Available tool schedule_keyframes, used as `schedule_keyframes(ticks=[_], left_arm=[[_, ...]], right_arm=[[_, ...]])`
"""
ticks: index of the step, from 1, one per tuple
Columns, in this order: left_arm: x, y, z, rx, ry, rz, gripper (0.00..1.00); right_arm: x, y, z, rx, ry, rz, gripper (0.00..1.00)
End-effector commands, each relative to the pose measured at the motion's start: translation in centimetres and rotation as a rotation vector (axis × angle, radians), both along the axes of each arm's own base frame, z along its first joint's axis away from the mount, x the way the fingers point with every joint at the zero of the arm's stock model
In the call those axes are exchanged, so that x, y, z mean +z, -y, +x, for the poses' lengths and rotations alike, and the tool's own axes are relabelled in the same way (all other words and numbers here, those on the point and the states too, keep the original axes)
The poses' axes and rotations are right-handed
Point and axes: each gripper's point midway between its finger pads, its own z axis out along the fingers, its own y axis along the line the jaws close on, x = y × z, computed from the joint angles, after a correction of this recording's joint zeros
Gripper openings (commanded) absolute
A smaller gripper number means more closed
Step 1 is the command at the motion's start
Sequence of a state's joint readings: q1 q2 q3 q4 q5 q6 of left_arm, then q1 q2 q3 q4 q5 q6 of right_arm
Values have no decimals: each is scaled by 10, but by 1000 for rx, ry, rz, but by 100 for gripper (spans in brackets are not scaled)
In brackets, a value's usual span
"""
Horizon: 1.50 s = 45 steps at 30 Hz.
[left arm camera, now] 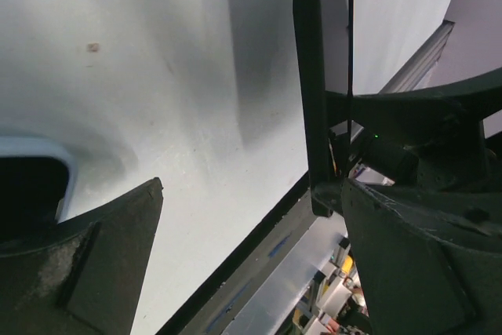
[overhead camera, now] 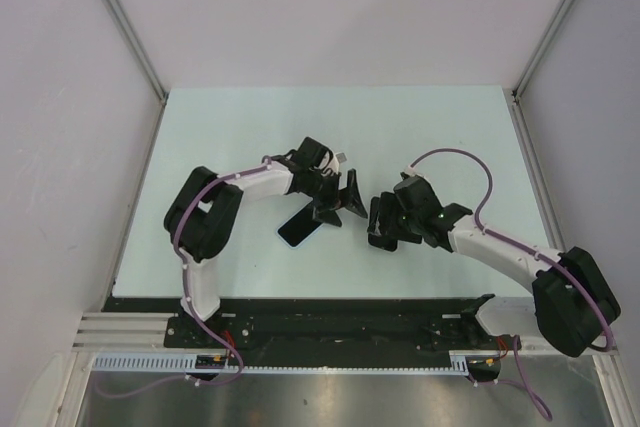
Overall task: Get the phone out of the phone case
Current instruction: Pick up the phone at the center of the board, then adjust the phone.
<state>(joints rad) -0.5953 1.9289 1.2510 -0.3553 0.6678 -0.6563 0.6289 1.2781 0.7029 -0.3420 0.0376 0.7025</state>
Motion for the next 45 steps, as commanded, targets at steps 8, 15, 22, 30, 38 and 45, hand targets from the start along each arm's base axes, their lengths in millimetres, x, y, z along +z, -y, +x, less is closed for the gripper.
schedule_keyframes(ticks=[8, 15, 22, 30, 38, 45], left_arm=[[14, 56, -22, -69, -96, -231, 99], [15, 68, -18, -42, -153, -305, 93], [15, 77, -10, -15, -184, -337, 80], [26, 86, -2, -12, -161, -354, 56], [23, 84, -4, -6, -159, -339, 55], [15, 83, -11, -26, -159, -320, 67]], right_arm=[[26, -20, 5, 42, 68, 112, 46], [21, -25, 2, 52, 62, 100, 46], [24, -31, -6, 70, 78, 91, 46], [24, -39, -17, 124, 76, 87, 46], [29, -41, -19, 142, 95, 85, 46], [31, -40, -18, 120, 97, 96, 46]])
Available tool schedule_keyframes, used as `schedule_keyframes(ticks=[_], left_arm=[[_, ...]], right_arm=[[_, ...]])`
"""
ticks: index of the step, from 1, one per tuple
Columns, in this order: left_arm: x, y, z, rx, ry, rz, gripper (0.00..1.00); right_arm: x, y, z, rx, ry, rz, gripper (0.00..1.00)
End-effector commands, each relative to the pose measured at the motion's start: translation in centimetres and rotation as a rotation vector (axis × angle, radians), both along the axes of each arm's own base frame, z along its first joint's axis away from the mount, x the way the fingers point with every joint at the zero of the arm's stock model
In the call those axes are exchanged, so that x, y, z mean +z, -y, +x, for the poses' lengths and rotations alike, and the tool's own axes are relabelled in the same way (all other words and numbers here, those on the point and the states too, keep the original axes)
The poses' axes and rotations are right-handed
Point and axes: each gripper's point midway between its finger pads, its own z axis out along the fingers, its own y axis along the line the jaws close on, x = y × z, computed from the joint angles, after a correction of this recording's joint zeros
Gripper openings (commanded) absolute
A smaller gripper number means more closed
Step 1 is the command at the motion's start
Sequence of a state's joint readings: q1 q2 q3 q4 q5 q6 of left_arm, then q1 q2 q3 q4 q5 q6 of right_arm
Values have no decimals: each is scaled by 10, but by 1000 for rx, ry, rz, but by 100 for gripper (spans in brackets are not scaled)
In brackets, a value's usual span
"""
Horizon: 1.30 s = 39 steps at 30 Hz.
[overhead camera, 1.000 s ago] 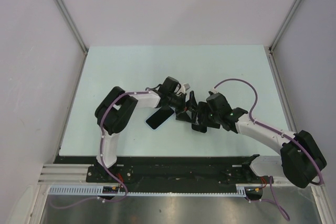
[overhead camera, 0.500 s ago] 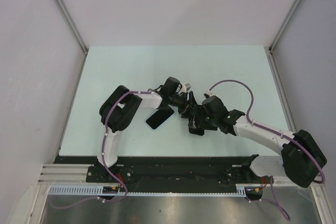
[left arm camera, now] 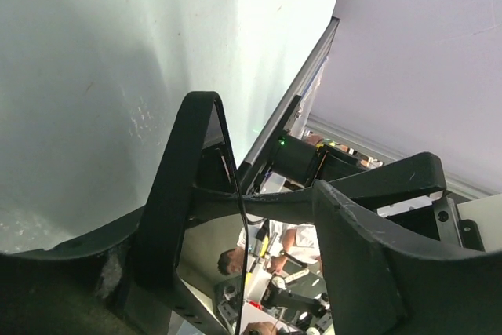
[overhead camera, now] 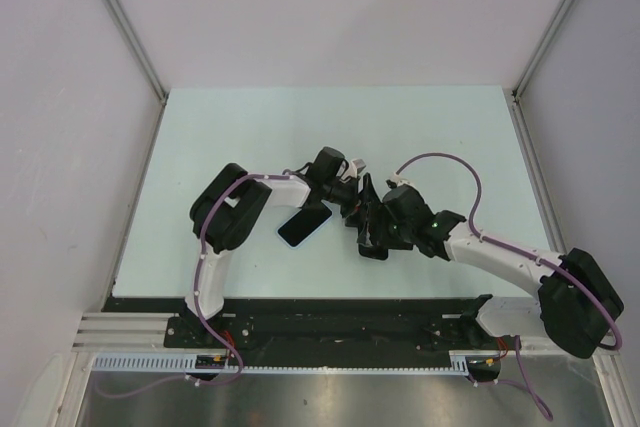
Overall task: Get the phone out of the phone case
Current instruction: Adjust the phone, then remove the phone case from the phone.
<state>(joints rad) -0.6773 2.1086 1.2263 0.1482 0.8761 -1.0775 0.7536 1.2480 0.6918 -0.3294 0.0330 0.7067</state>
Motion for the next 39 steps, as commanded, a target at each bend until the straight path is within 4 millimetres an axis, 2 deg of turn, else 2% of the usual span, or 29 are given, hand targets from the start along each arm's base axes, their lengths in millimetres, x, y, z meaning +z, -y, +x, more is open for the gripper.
schedule_keyframes(ticks=[1, 5, 8, 9, 10, 11, 14, 16, 17, 19, 20, 21, 22, 23, 24, 25, 26, 27, 28, 29, 33, 39], left_arm=[[12, 6, -3, -33, 50, -34, 64], [8, 3, -5, -26, 46, -21, 54], [10, 3, -5, -27, 47, -24, 31], [13, 3, -5, -27, 52, -28, 13], [15, 2, -4, -25, 51, -31, 3], [17, 2, -4, -29, 49, -37, 0], [29, -1, 2, -16, 71, -55, 0], [44, -6, 7, 6, 90, -79, 0], [51, -11, 13, 29, 99, -92, 0], [77, -18, 19, 70, 121, -155, 0], [88, -25, 27, 100, 129, -185, 0], [107, -26, 34, 113, 188, -255, 0], [115, -32, 34, 142, 158, -280, 0], [138, -38, 40, 161, 223, -345, 0], [147, -42, 41, 172, 234, -370, 0], [156, -44, 42, 186, 226, -392, 0], [173, -48, 43, 190, 272, -436, 0], [181, -50, 42, 193, 284, -457, 0], [189, -51, 42, 200, 281, -477, 0], [202, -53, 40, 197, 311, -510, 0], [229, -56, 36, 197, 338, -582, 0], [237, -58, 32, 185, 353, -589, 0]], right_arm=[[25, -10, 10, -13, 73, 76, 46], [22, -3, 13, -61, 57, 66, 47], [18, 3, 14, -98, 32, 55, 47], [17, 5, 14, -101, 27, 51, 48], [18, 5, 14, -104, 27, 55, 49], [18, 4, 13, -101, 25, 60, 58], [29, 5, 13, -109, 28, 102, 76], [38, 7, 17, -125, 47, 146, 79], [54, 0, 10, -94, 47, 229, 80], [71, 1, 15, -101, 80, 325, 80], [89, -2, 10, -83, 99, 403, 80], [102, -2, 14, -84, 135, 457, 80], [105, 0, 13, -90, 139, 489, 80], [112, 3, 13, -91, 144, 534, 79], [132, 2, 14, -94, 181, 610, 79], [132, 1, 9, -77, 168, 644, 78], [146, 4, 15, -78, 216, 694, 76], [155, 4, 13, -80, 221, 737, 74], [155, 3, 11, -68, 210, 758, 70], [164, 3, 13, -63, 236, 792, 68], [173, -3, 12, -52, 219, 872, 61], [188, -6, 12, -33, 252, 968, 49]])
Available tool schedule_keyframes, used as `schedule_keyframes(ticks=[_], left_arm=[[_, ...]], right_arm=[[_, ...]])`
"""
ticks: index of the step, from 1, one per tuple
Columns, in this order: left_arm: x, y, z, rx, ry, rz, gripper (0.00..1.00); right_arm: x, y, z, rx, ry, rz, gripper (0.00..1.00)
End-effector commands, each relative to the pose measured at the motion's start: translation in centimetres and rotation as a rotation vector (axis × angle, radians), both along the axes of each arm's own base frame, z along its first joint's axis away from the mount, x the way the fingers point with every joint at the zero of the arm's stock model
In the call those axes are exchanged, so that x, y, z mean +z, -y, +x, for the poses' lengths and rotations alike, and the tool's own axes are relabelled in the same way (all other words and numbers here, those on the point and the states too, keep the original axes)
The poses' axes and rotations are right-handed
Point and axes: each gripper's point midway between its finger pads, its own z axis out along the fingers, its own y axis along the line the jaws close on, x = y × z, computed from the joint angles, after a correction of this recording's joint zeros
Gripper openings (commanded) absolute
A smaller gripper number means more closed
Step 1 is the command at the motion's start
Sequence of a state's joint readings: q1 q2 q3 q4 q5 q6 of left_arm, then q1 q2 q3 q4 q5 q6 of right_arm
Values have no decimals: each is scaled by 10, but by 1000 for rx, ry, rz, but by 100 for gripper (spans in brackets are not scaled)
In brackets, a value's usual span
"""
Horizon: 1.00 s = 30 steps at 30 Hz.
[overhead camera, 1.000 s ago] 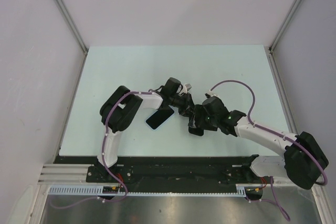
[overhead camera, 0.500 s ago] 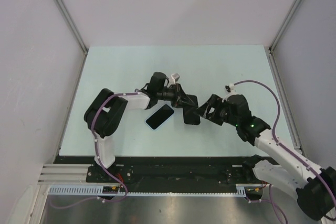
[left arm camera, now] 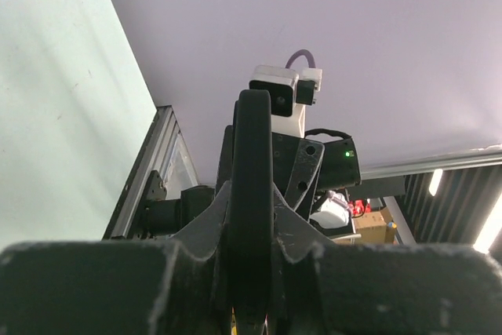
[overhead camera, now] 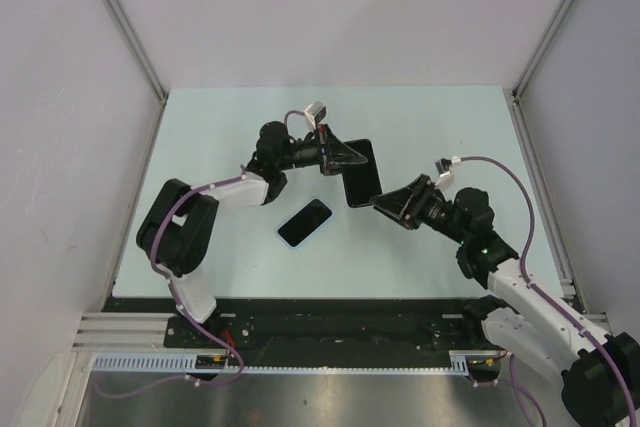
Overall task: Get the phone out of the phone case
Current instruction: Remove the phone case from the phone.
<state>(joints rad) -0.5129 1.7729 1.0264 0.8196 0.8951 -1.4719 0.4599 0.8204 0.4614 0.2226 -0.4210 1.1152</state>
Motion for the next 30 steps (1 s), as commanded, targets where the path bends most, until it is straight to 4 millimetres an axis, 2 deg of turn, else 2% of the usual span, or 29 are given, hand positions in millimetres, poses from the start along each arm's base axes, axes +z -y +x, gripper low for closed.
schedule_keyframes(ticks=[1, 3, 9, 10, 13, 15, 16, 18, 20, 22, 23, 24, 25, 26, 28, 30], left_arm=[[50, -6, -16, -32, 99, -94, 0], [51, -6, -17, -33, 97, -96, 0], [56, -8, -18, -31, 100, -113, 0], [56, -8, -18, -31, 97, -114, 0], [57, -10, -19, -31, 94, -116, 0], [58, -11, -20, -34, 88, -123, 0], [58, -11, -21, -38, 88, -126, 0], [61, -12, -24, -48, 66, -139, 0], [69, -15, -29, -59, 78, -171, 0], [78, -20, -37, -76, 66, -217, 0], [83, -22, -39, -74, 65, -239, 0], [87, -25, -43, -81, 32, -260, 0], [98, -29, -49, -86, 66, -297, 0], [103, -31, -51, -83, 65, -317, 0], [113, -36, -57, -87, 71, -351, 0], [120, -39, -60, -75, 82, -367, 0]], right_arm=[[33, -3, -1, 20, 72, 133, 46], [36, -2, 0, 13, 87, 153, 42], [42, -1, 2, -1, 88, 211, 17], [40, 0, 3, -6, 81, 213, 0], [48, 0, -1, 4, 112, 242, 0], [58, 1, -5, 19, 185, 271, 0], [72, 1, -12, 44, 261, 300, 0], [81, 1, -19, 73, 335, 312, 0], [92, 1, -27, 103, 430, 317, 0], [95, -1, -33, 136, 492, 314, 0], [105, 1, -39, 146, 553, 339, 0], [104, 2, -41, 148, 575, 351, 0], [120, 8, -53, 152, 685, 410, 0], [120, 12, -56, 140, 709, 439, 0], [122, 22, -55, 91, 724, 500, 0], [120, 21, -48, 77, 701, 506, 0]])
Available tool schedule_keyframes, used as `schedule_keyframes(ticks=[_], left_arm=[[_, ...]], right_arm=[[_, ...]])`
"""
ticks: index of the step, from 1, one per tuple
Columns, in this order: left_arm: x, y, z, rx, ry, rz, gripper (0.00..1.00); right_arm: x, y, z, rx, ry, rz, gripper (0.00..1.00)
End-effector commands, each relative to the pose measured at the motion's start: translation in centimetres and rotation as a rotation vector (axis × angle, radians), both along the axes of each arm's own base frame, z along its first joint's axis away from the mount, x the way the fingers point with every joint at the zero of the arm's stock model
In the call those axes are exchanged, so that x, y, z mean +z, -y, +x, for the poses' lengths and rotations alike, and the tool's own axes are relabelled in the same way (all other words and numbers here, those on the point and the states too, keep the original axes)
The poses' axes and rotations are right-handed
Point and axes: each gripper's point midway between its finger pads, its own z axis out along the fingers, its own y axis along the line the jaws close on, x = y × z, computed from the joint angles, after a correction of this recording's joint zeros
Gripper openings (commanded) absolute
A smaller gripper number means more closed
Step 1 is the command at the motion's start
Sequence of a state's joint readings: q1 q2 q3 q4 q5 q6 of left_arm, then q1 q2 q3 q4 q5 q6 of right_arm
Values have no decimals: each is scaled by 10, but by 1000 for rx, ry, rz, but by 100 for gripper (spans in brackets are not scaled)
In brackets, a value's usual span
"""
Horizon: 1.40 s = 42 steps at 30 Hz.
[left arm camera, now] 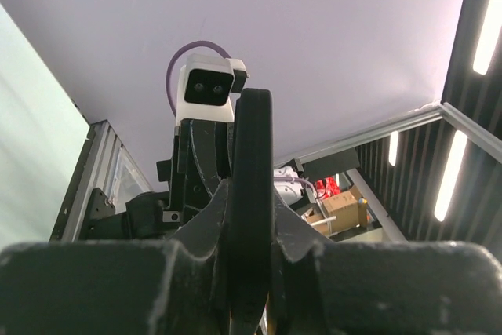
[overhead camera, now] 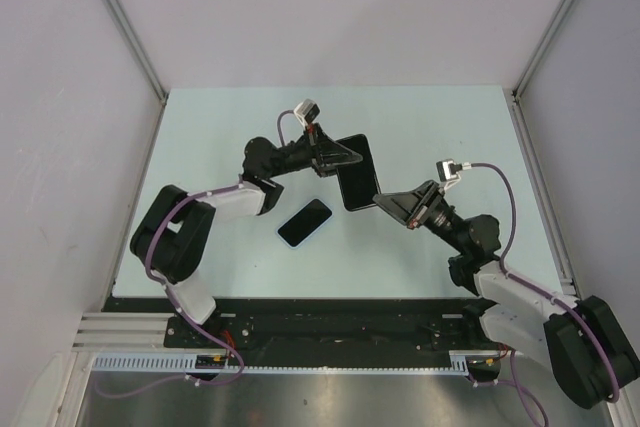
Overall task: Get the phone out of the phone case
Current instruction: Remove the phone case from the phone.
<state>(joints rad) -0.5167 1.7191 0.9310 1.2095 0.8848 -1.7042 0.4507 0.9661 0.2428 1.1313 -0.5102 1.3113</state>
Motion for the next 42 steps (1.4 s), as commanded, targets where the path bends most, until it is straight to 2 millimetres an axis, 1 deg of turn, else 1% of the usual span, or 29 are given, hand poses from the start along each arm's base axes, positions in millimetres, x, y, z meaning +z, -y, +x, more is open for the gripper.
schedule_keyframes(ticks=[1, 2, 5, 9, 12, 17, 22, 24, 28, 30, 33, 38, 42], left_arm=[[67, -24, -32, -48, 17, -163, 0], [72, -26, -35, -46, 28, -173, 0], [82, -28, -40, -47, 44, -201, 0], [99, -32, -44, -48, 72, -249, 0], [112, -35, -49, -50, 106, -290, 0], [125, -40, -55, -49, 126, -331, 0], [128, -44, -59, -51, 136, -347, 0], [128, -44, -60, -48, 138, -348, 0], [132, -46, -63, -46, 147, -357, 0], [134, -48, -65, -45, 156, -362, 0], [135, -49, -66, -41, 161, -364, 0], [132, -50, -69, -40, 168, -358, 0], [129, -51, -72, -37, 174, -352, 0]], right_arm=[[64, 23, -28, -54, 340, 197, 0], [64, 22, -26, -61, 334, 201, 0], [76, 24, -25, -82, 333, 246, 0], [92, 35, -14, -121, 260, 351, 0], [98, 45, -6, -155, 202, 425, 0], [108, 56, -1, -173, 134, 527, 0], [115, 61, 2, -175, 80, 606, 0], [116, 63, 6, -189, 49, 640, 0], [117, 59, 11, -186, 3, 679, 0], [115, 55, 14, -179, -25, 690, 0], [119, 49, 17, -163, -41, 702, 0], [123, 47, 20, -153, -51, 720, 0], [120, 45, 22, -145, -76, 724, 0]])
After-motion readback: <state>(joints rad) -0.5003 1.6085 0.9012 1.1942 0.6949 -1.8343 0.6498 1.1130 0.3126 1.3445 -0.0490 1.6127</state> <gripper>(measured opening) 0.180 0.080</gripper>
